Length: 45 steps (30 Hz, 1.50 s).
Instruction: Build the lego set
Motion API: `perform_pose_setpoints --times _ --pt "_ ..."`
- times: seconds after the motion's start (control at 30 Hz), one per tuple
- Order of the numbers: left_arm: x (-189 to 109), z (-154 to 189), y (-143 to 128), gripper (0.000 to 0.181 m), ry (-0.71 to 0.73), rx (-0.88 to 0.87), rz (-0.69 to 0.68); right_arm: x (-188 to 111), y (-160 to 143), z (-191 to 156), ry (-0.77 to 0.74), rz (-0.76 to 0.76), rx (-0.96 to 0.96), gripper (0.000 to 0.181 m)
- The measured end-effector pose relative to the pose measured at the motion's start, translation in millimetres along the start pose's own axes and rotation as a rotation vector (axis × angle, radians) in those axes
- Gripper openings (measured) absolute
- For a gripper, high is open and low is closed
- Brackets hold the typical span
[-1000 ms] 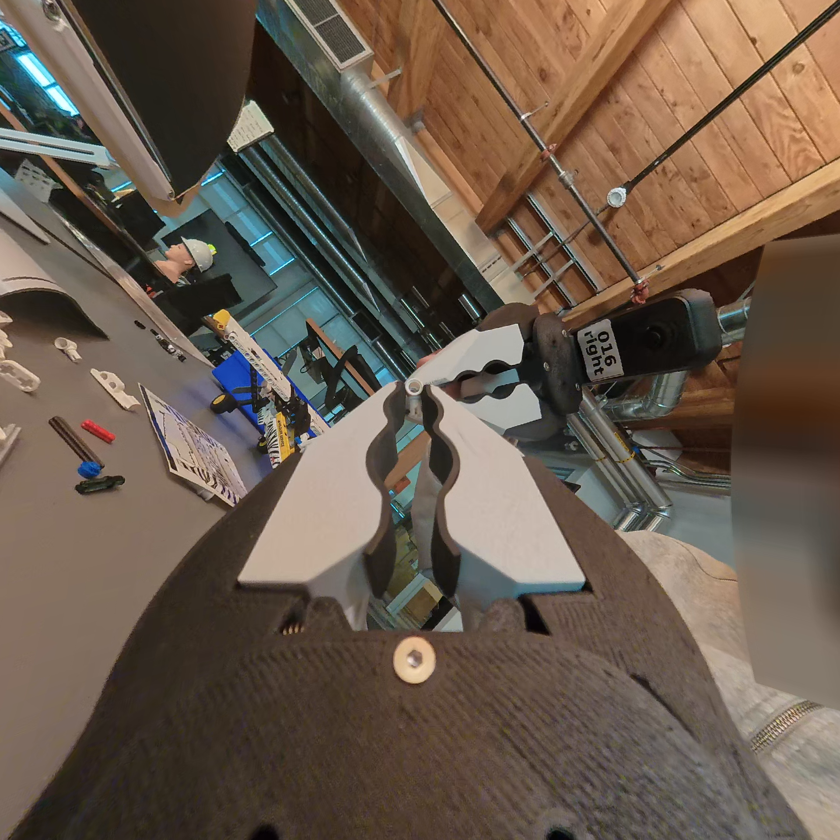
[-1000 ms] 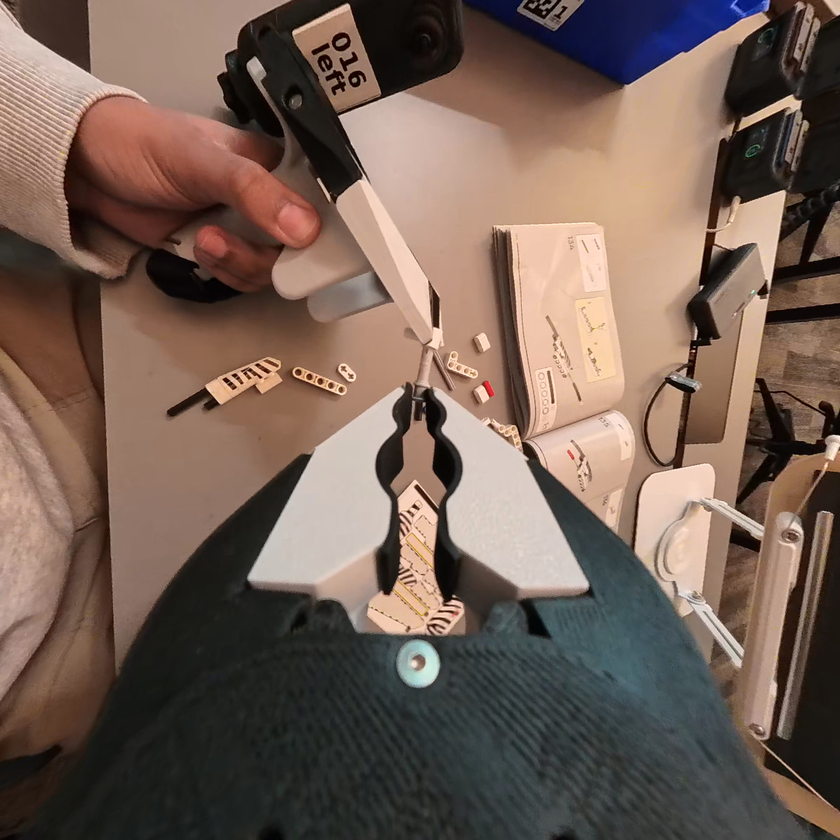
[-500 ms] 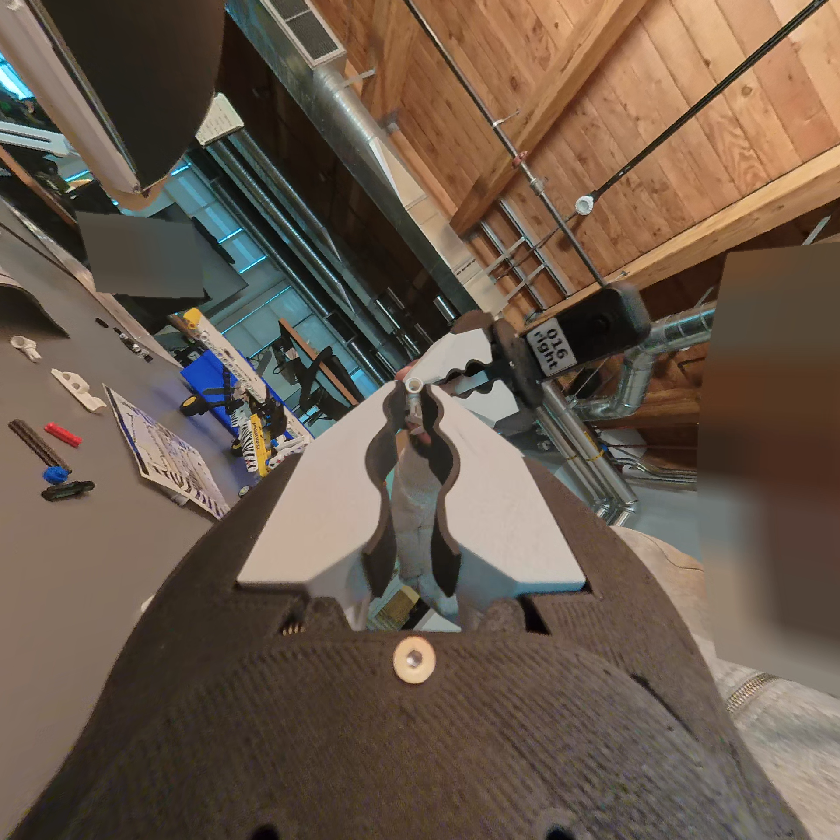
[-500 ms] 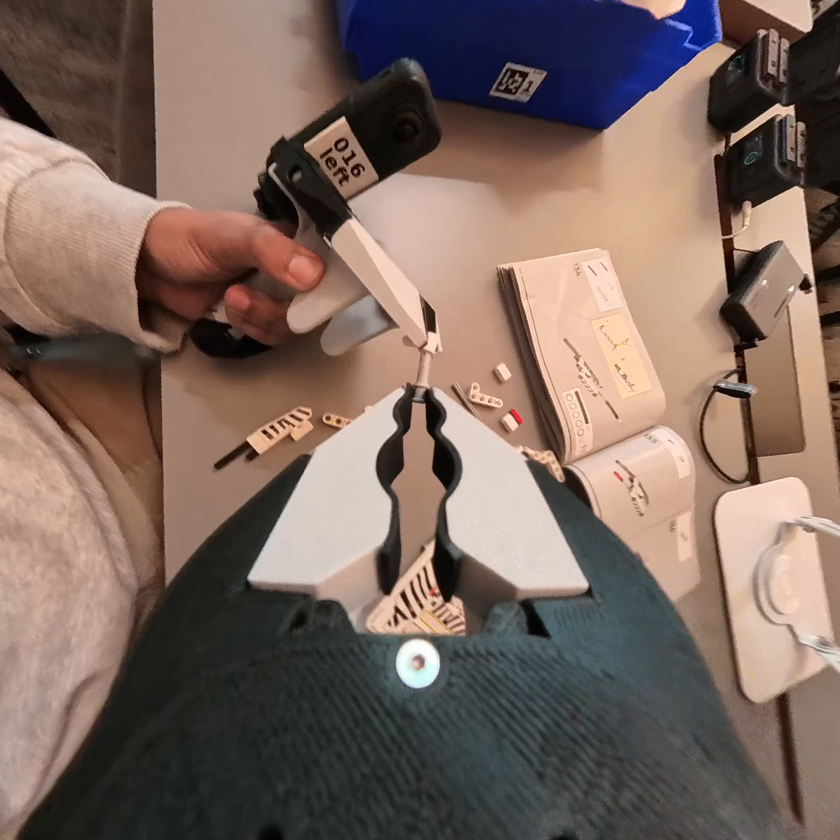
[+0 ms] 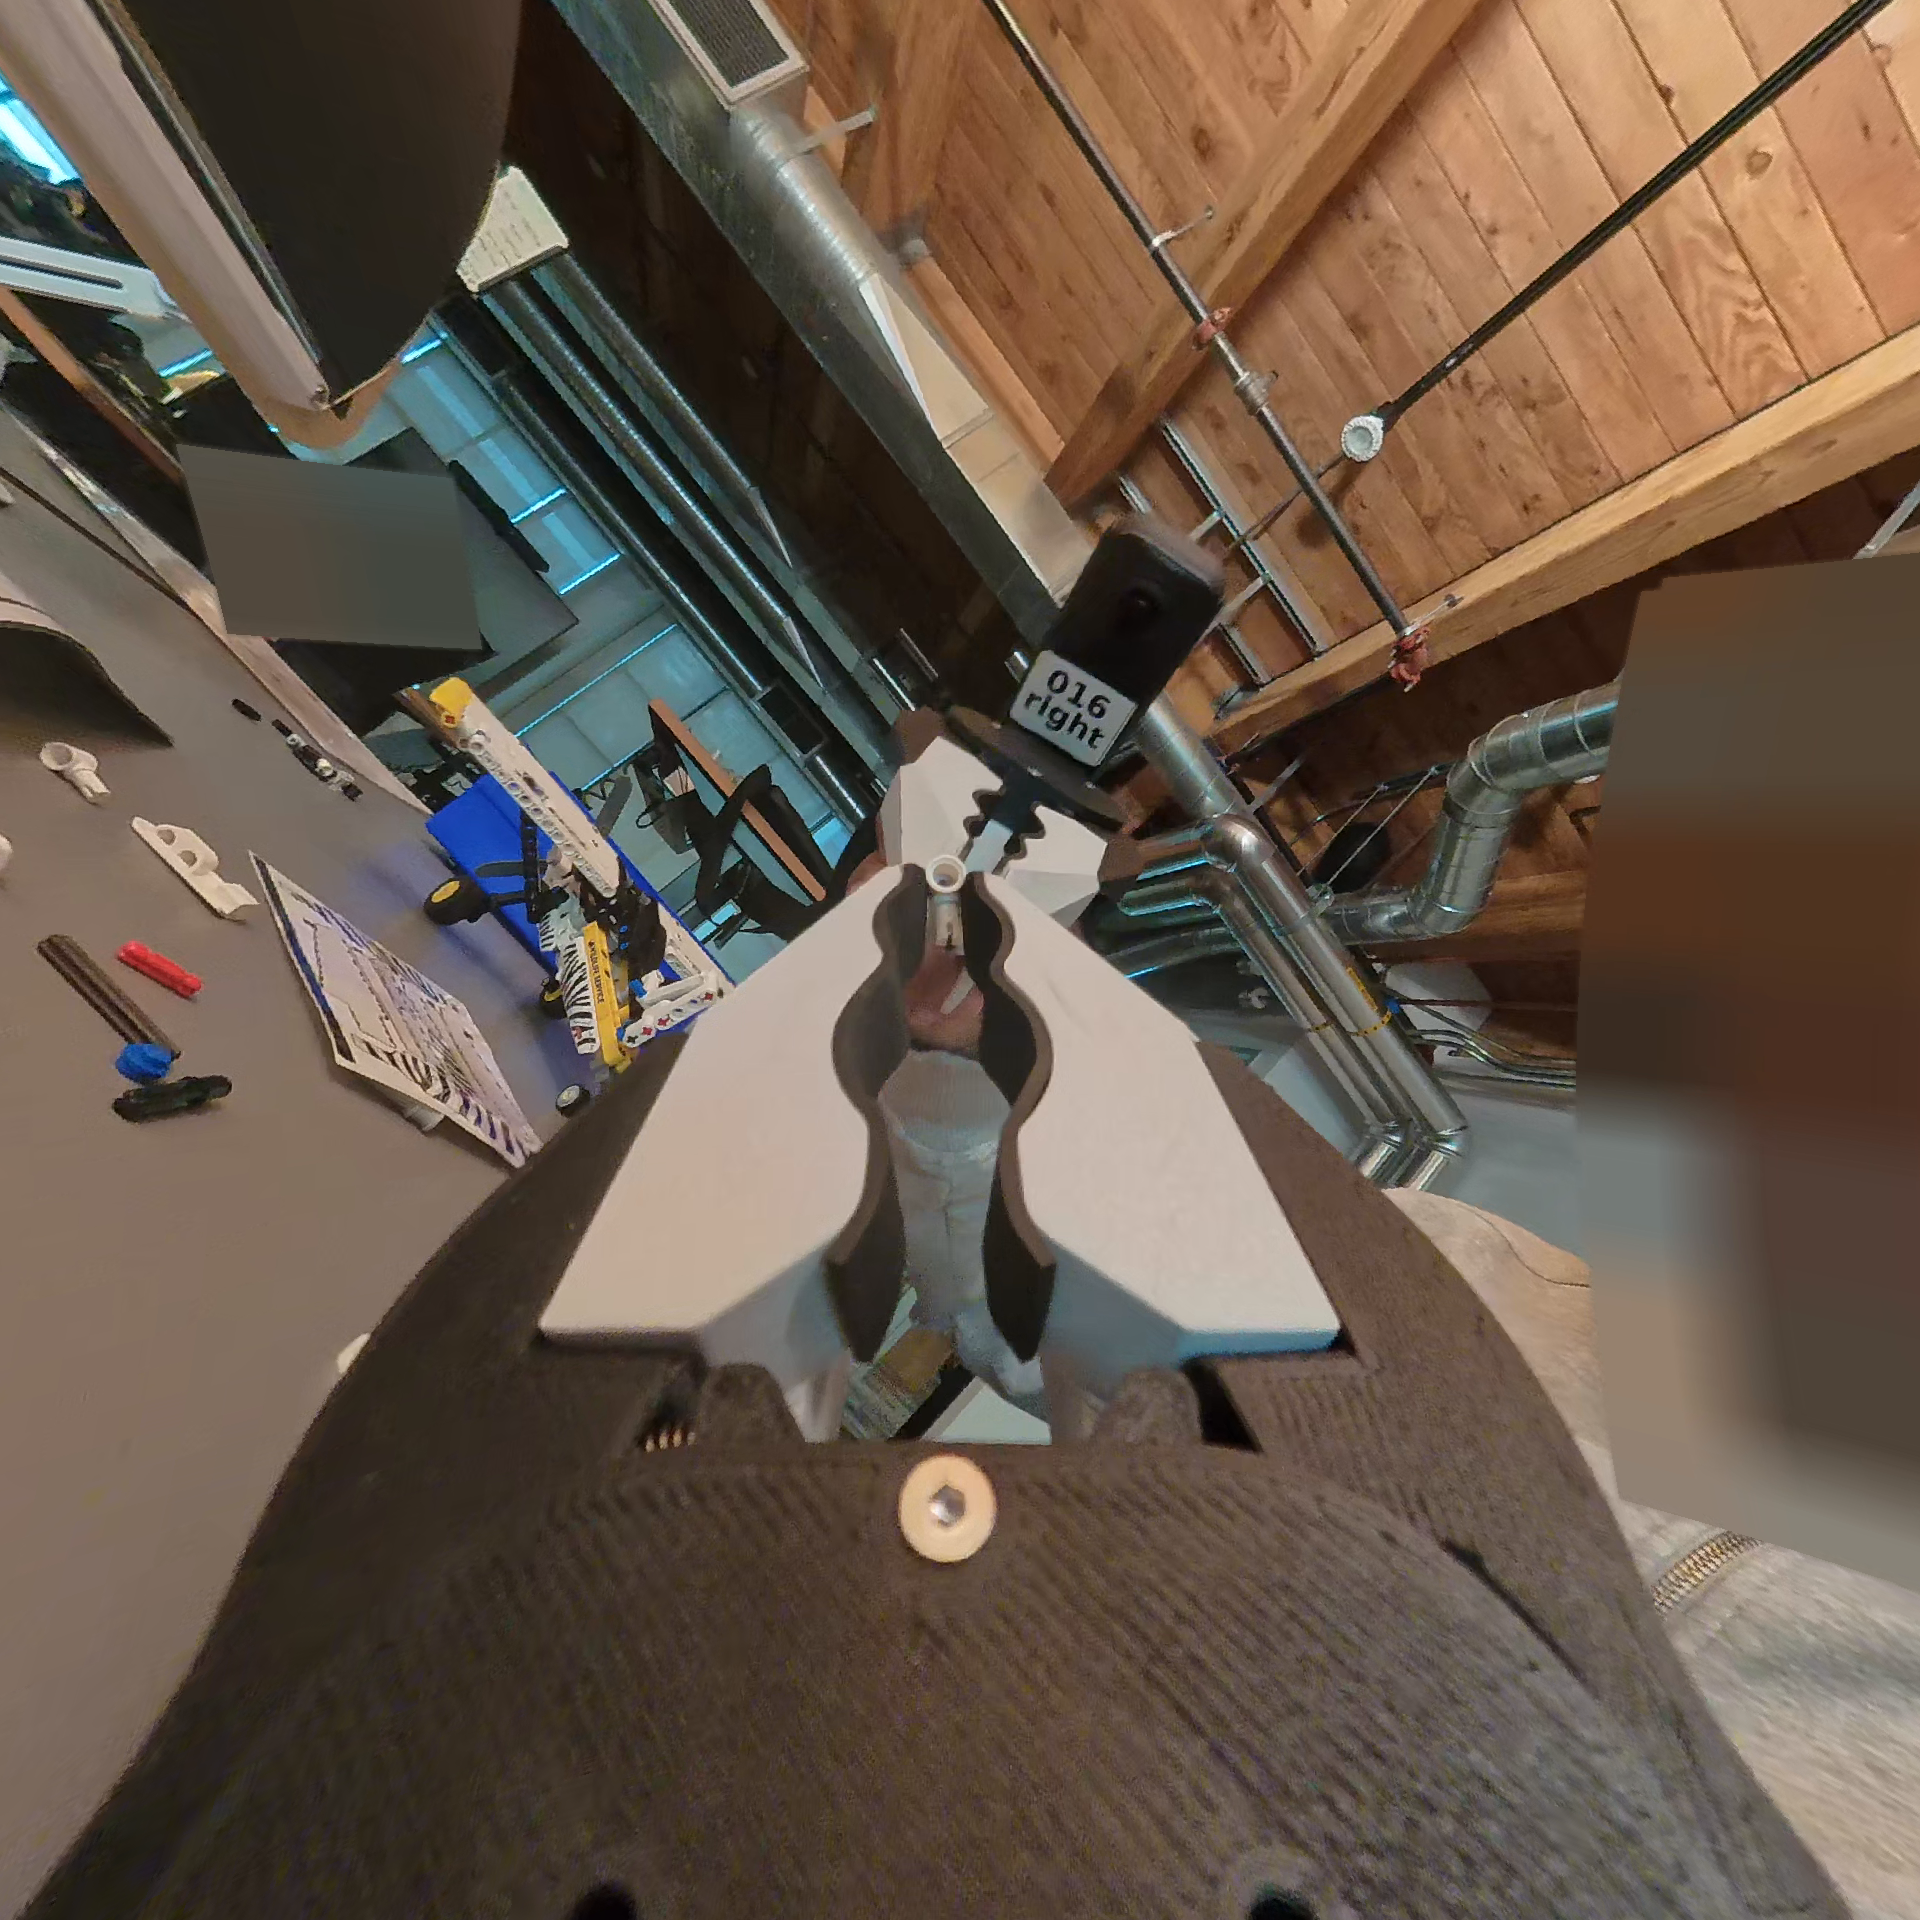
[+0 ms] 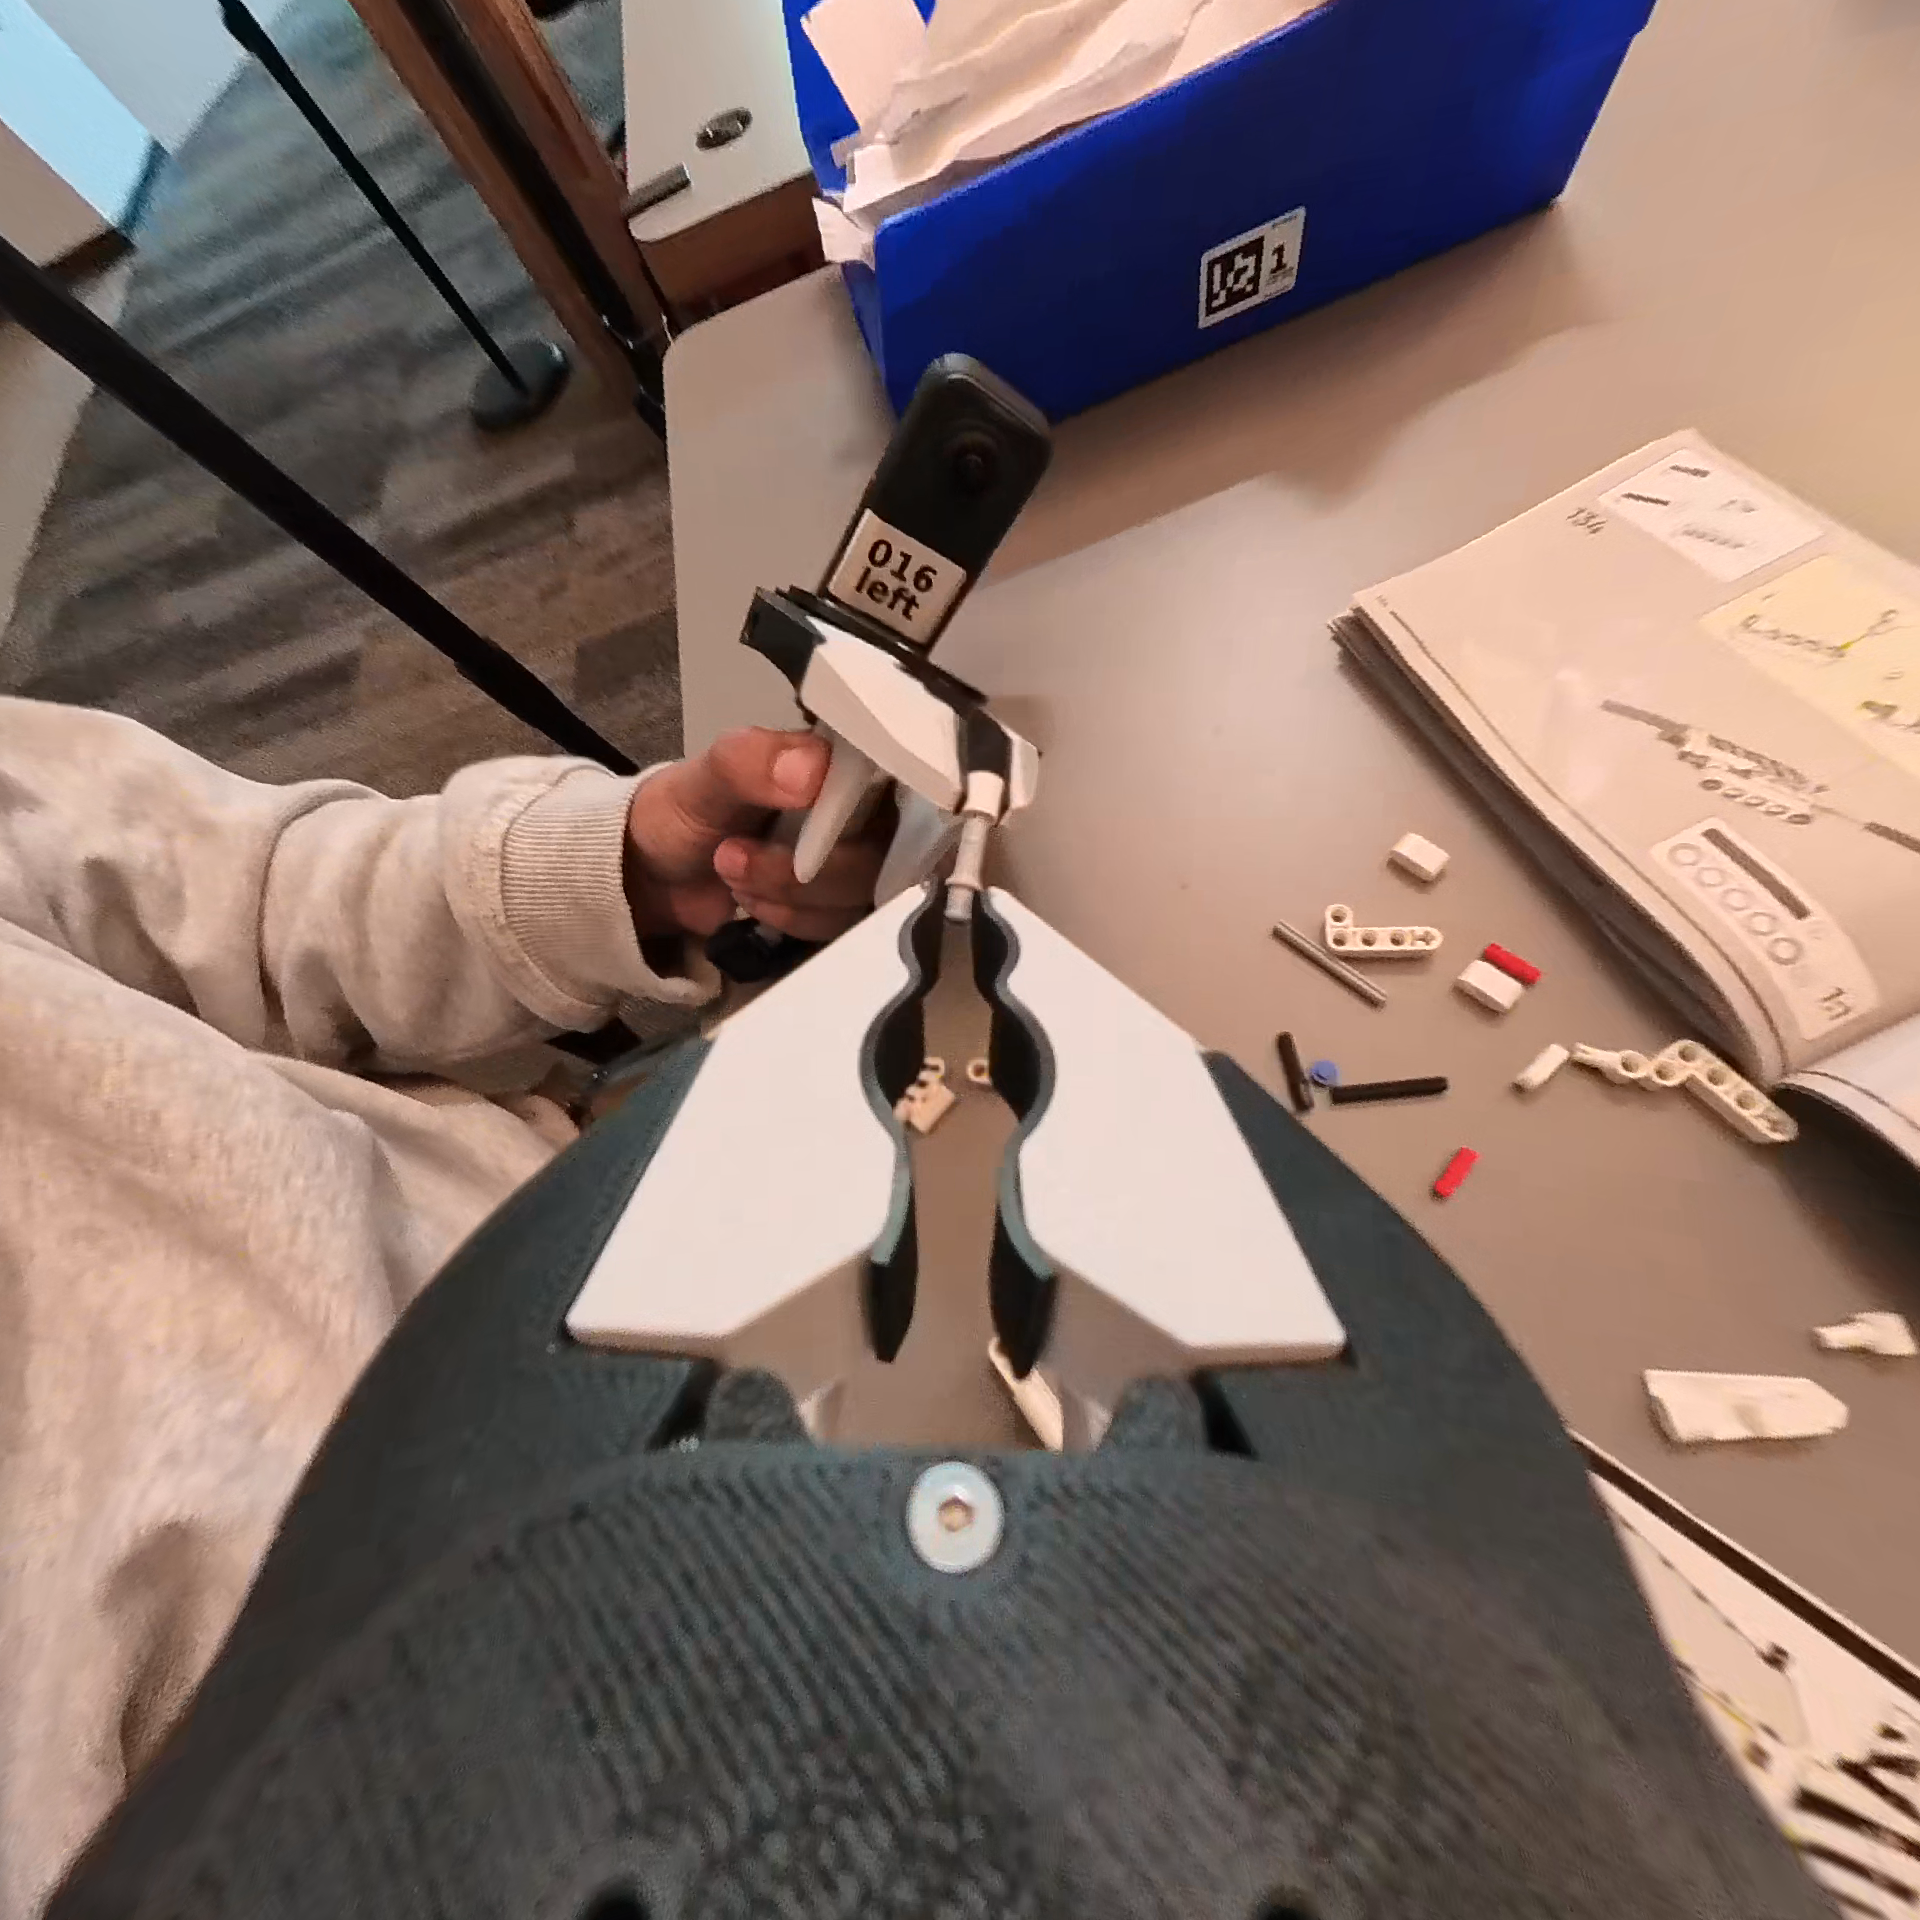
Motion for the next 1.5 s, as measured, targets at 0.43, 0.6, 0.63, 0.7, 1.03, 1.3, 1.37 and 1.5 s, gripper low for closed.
perform_pose_setpoints --times 0.43,0.6,0.63,0.7,1.03,1.3,1.37,1.5 --pt "0 2 -2 0.007 -0.037 -0.029 -0.033 -1 -2 2 0.249 0.225 0.244 0.003" --pt "1 4 -2 0.008 -0.05 -0.034 -0.037 -1 -3 3 0.337 0.287 0.299 0.003" --pt "0 4 -2 0.008 -0.051 -0.036 -0.036 0 -3 3 0.353 0.298 0.311 0.003" --pt "0 4 -2 0.008 -0.051 -0.037 -0.035 1 -3 3 0.372 0.313 0.329 0.003" --pt "-1 5 -1 0.008 -0.08 -0.062 -0.026 2 1 3 0.35 0.327 0.307 0.003" --pt "1 4 -3 0.007 -0.075 -0.058 -0.04 -10 -3 -8 0.063 0.235 -0.168 0.004" --pt "0 5 -2 0.007 -0.088 -0.068 -0.034 -12 -8 -8 -0.107 0.164 -0.396 0.006" --pt "3 6 -6 0.006 -0.098 -0.067 -0.065 -5 -15 -12 -0.362 0.075 -0.74 0.0"
Point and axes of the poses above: each gripper's, where its closed fingertips meet, x out along the fingers, y out of its top, z = x × y across the jaws, the point moved 3 cm from there along -x, back along the fingers, and after that the axes turned 6 degrees about -z, right-handed, at the moved point
